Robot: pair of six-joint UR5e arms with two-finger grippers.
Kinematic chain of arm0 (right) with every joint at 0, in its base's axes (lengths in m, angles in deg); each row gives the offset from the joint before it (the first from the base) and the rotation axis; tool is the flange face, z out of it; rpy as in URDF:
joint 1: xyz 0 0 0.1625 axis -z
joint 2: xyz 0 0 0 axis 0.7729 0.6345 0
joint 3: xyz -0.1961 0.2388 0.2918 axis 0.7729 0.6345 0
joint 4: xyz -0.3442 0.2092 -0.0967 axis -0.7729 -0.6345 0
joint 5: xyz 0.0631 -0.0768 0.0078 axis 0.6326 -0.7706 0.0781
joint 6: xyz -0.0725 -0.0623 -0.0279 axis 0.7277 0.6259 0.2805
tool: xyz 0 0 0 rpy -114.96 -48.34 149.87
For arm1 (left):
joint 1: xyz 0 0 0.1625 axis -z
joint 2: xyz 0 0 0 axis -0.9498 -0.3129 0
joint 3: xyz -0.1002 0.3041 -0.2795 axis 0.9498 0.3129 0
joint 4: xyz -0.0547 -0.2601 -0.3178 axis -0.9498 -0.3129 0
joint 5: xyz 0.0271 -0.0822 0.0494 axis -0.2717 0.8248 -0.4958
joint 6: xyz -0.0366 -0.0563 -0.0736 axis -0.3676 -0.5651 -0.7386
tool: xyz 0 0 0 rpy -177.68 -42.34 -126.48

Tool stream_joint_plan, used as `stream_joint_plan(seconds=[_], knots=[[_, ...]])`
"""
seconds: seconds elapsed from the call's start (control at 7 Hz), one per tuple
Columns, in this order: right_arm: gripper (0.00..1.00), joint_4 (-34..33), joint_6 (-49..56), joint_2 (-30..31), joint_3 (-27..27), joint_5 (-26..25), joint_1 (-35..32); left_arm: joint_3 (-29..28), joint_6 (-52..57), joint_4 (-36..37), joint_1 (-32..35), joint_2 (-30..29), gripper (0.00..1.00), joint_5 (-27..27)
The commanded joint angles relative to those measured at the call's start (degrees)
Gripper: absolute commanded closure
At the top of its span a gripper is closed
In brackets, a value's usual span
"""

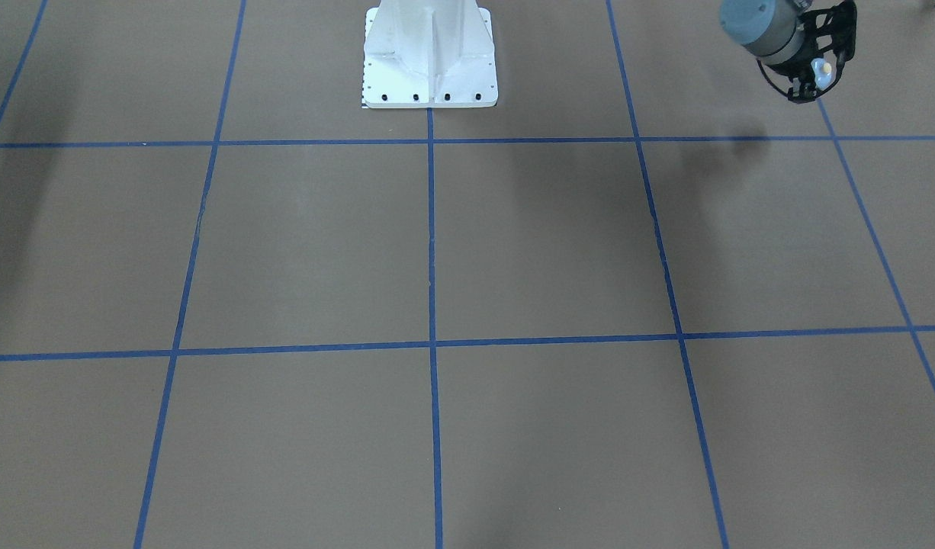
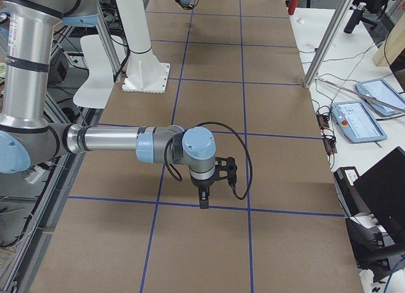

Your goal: Place and press bell with both arms

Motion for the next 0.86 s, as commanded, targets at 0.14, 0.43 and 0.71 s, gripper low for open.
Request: stream_joint_plan(seconds=[0.14,0.43,0.71], knots=[[0.0,-0.13,0.0,0.2,0.25,0.01,-0.1,-0.76,20.1,11.46,11.19,-24.05,1.0,-6.66],[0.0,-0.13,0.0,0.38,0.17,0.01,-0.01,-1.73,35.32,10.76,11.4,-35.21,1.0,-16.58],[0.0,-0.22,0.0,0.46,0.17,0.01,-0.01,-1.99,49.64,1.16,10.96,-43.41,1.0,-22.74]])
